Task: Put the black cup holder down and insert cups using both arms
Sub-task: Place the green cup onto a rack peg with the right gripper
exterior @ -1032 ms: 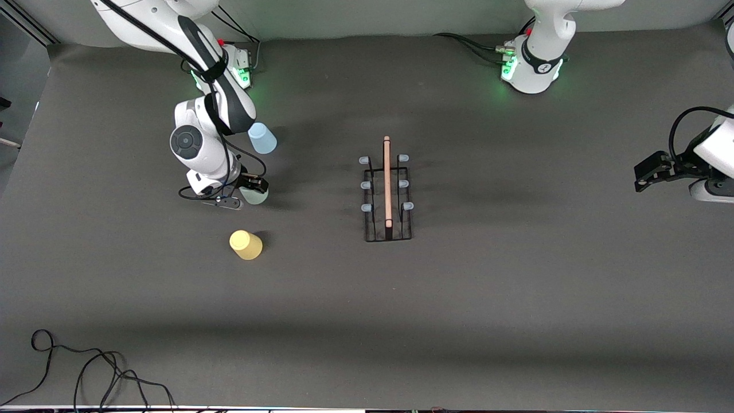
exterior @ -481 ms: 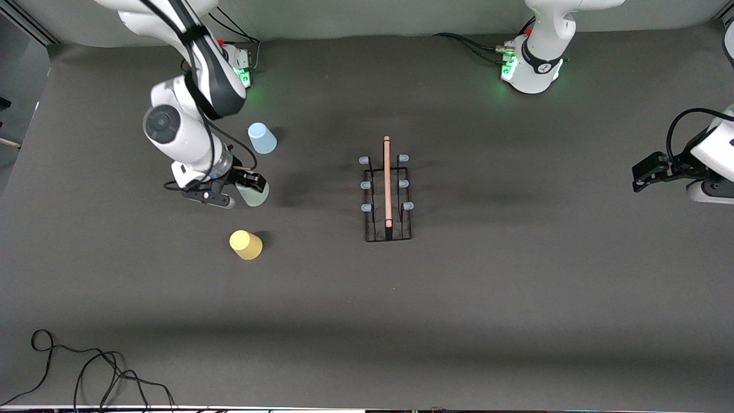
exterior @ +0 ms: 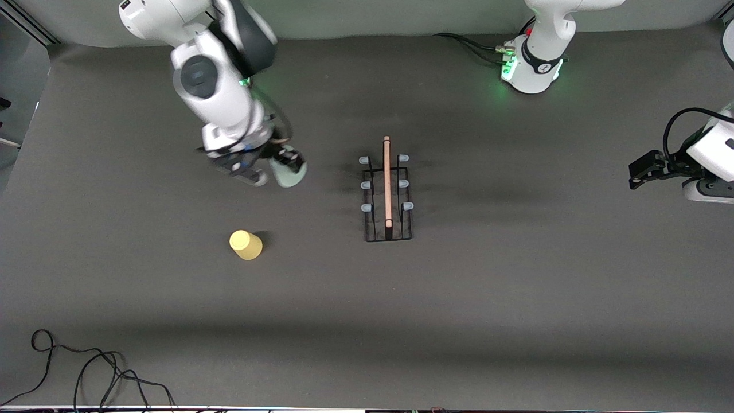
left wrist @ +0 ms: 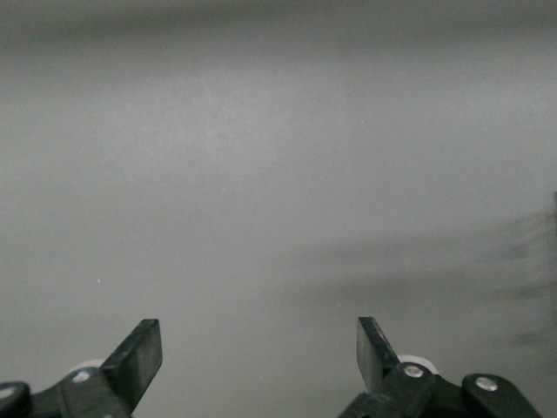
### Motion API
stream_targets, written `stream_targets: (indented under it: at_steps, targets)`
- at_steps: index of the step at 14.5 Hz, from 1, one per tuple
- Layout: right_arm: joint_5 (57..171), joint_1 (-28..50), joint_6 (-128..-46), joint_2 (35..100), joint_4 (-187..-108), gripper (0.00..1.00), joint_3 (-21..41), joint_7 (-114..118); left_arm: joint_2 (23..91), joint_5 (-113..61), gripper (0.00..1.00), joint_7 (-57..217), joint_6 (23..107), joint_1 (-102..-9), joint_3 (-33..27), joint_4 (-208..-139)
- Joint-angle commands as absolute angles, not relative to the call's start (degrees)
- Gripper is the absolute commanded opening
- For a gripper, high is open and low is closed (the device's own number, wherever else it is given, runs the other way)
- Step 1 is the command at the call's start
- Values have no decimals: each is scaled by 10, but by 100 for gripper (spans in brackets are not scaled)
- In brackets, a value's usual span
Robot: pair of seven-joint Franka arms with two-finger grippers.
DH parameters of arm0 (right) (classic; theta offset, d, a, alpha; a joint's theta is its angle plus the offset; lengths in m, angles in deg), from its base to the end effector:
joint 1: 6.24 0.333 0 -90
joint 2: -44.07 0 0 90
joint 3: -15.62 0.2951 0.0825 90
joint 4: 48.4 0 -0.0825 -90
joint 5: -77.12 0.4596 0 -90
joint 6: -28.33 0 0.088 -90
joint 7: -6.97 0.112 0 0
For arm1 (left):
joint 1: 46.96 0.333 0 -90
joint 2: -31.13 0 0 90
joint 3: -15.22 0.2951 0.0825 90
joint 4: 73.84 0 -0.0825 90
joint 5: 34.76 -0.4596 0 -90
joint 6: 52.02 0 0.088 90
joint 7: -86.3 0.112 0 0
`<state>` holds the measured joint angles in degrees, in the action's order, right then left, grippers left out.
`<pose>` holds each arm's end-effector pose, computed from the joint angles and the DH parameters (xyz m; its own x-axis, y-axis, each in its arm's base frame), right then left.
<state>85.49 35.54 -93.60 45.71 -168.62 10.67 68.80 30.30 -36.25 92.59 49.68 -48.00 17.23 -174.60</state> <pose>0.4866 0.3733 0.3417 0.8673 -0.4858 -0.1084 -0.4931 -0.8683 -0.0543 0.6364 0.0133 0.5221 0.9948 -0.0979 0.0279 -0.0971 -0.9949 -0.0283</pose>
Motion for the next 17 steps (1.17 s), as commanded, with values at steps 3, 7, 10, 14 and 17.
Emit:
stream_targets:
  at_steps: [3, 7, 10, 14, 17]
  targets:
    - [853, 441, -985, 493, -1663, 0, 101, 844, 308, -357, 100, 914, 487, -460, 173, -1726]
    - [851, 485, -1023, 521, -1659, 0, 99, 905, 332, -357, 100, 914, 451, -456, 172, -1679]
    - [801, 497, -1046, 557, -1635, 0, 101, 973, 331, -356, 100, 912, 453, -457, 172, -1679]
    - [796, 497, -1046, 604, -1588, 0, 101, 979, 327, -340, 100, 907, 427, -450, 173, -1679]
    - [796, 497, -1046, 642, -1566, 9, 101, 979, 327, -340, 100, 904, 426, -444, 172, -1680]
